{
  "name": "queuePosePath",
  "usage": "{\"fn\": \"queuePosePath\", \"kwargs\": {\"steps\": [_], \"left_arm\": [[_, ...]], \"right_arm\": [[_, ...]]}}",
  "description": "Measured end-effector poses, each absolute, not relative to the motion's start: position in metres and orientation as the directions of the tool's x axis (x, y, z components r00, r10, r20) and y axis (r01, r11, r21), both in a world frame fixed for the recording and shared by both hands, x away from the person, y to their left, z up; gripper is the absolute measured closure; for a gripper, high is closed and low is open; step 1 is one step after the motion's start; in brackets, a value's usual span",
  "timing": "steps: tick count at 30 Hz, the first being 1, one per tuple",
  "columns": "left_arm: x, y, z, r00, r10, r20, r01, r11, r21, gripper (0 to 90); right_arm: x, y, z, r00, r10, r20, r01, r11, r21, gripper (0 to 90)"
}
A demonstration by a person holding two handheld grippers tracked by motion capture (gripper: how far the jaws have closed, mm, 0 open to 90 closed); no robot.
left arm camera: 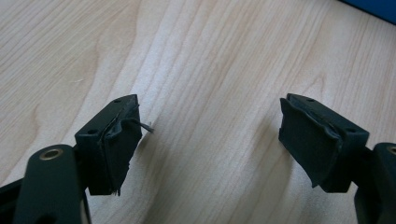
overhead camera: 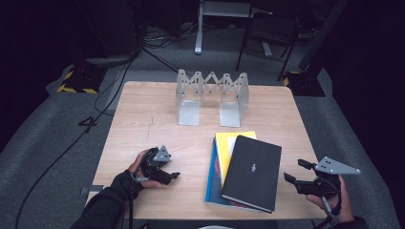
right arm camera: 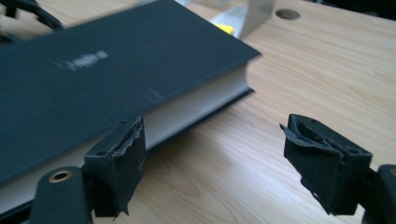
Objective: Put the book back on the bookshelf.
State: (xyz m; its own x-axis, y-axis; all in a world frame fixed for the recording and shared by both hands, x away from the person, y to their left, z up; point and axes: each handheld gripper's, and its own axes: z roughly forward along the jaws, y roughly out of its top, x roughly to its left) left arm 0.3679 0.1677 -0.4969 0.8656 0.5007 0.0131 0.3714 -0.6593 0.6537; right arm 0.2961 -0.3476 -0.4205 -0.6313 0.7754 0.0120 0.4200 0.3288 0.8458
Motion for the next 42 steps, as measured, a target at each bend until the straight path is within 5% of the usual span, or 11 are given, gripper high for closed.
{"fn": "queuePosePath", "kwargs": {"steps": [16, 33, 42], "left_arm": [[0.361, 0.162, -0.494, 0.871, 0.488, 0.055, 0.331, -0.667, 0.668, 21.5], [0.356, 0.152, -0.495, 0.890, 0.450, 0.073, 0.299, -0.698, 0.650, 21.5], [0.356, 0.148, -0.494, 0.892, 0.447, 0.065, 0.296, -0.688, 0.663, 21.6]], "right_arm": [[0.284, -0.316, -0.416, -0.705, 0.708, 0.041, 0.418, 0.369, 0.830, 17.9], [0.292, -0.304, -0.431, -0.727, 0.653, 0.212, 0.505, 0.301, 0.809, 7.7], [0.294, -0.299, -0.430, -0.730, 0.655, 0.196, 0.504, 0.323, 0.801, 4.0]]}}
